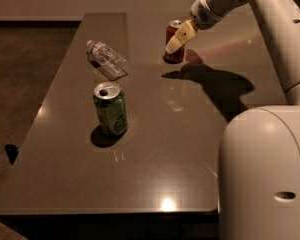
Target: Pick coke can
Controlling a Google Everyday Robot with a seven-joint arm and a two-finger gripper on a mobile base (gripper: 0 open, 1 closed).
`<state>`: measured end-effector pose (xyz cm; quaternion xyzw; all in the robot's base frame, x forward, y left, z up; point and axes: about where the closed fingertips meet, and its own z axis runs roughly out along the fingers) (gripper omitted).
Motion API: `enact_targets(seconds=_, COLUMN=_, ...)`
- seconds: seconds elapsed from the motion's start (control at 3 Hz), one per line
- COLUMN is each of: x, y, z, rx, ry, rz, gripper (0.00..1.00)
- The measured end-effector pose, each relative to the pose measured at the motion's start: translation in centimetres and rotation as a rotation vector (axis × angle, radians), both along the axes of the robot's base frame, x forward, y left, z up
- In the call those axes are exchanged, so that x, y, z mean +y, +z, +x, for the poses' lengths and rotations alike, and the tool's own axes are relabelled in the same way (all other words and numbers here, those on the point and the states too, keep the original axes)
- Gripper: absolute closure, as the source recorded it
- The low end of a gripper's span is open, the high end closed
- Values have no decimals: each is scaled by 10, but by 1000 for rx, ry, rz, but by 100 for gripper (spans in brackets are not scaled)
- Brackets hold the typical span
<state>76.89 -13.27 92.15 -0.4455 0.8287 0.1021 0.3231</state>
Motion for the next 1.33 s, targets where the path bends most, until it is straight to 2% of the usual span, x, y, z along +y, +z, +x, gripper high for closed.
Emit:
enact_targets(seconds=0.33, x=11, y=-4, z=10, rx=9, ry=12, rz=26, gripper=16)
enact_targets(seconds=0.67, x=23, y=-3, z=14, rx=15, ry=35, rz=42, gripper=48)
enact_targets(seconds=1.0, x=31, y=5, z=11, rx=11, ry=62, rz=57, gripper=72)
enact_targets(seconds=1.33, x=45, y=35, z=-1, rx=-27, ry=127, rz=83, gripper=94)
